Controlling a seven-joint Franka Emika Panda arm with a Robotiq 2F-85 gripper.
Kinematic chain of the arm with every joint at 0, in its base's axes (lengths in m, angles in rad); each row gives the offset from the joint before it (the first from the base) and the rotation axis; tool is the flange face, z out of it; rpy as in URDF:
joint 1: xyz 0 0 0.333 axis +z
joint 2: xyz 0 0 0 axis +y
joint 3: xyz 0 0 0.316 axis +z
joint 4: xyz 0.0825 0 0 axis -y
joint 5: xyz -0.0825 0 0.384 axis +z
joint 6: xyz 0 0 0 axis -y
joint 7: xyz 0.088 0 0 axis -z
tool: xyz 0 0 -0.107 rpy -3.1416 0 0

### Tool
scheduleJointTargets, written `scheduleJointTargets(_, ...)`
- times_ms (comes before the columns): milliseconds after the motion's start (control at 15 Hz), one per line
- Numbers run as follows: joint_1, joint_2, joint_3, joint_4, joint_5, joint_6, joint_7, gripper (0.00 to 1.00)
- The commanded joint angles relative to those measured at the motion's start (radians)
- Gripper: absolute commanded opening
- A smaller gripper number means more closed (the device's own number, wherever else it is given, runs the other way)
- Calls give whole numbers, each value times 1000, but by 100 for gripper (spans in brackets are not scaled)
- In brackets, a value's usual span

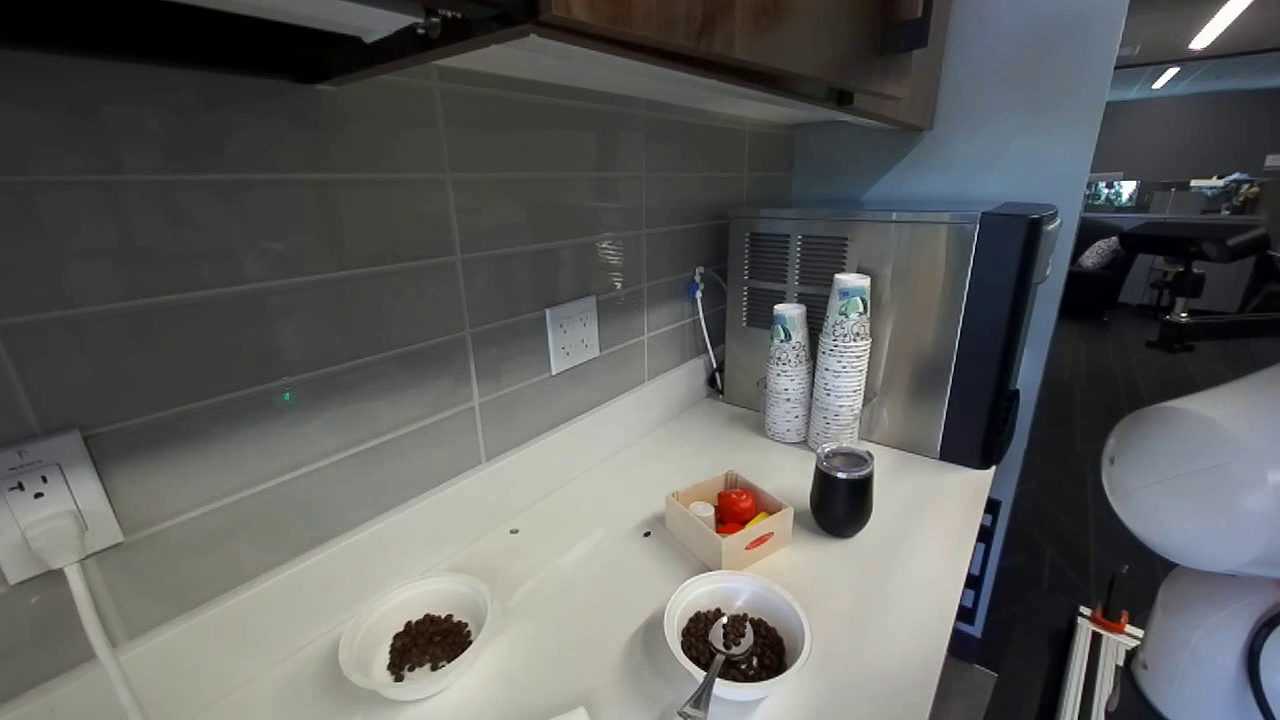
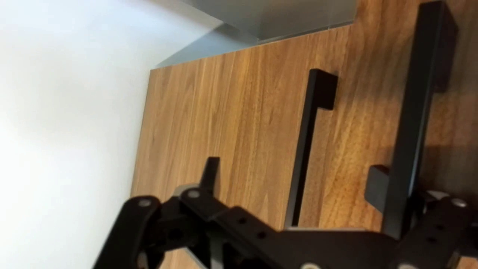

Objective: Open the left upper cabinet door.

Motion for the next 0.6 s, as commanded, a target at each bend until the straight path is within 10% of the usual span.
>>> scheduleJointTargets(0,27,-109,-56,-47,-54,-122,-56,100)
scheduleJointTargets(533,12,-279,-96,-127,-126,-229,-62,100)
